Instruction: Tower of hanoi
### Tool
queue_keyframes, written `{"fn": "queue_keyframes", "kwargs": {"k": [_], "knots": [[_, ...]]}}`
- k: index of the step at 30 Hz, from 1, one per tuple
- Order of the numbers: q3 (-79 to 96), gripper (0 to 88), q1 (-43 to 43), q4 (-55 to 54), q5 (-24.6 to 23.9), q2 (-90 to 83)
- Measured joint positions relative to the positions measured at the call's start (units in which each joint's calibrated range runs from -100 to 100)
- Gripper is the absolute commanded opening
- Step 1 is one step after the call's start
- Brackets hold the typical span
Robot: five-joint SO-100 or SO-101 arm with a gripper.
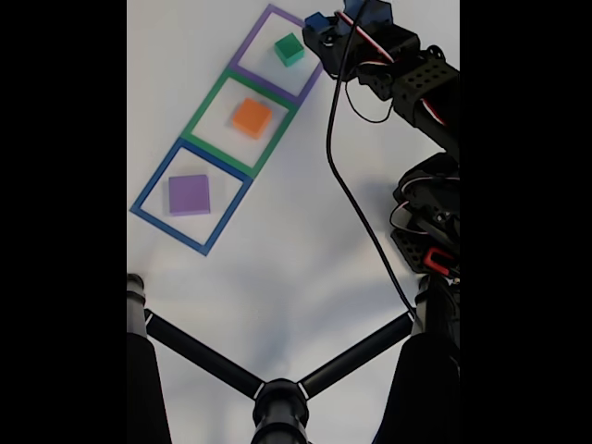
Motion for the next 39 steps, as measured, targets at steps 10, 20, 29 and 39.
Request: {"fn": "queue_keyframes", "kwargs": {"k": [10,20,29,39], "knots": [[0.6,1.5,-0.8,-17.9,0.0,13.6],[-0.2,1.4,-2.6,-30.3,0.0,25.4],[-2.4,1.4,-3.2,-38.0,0.6,34.4],[-3.7,1.7,-3.6,-42.5,0.4,39.5]]}}
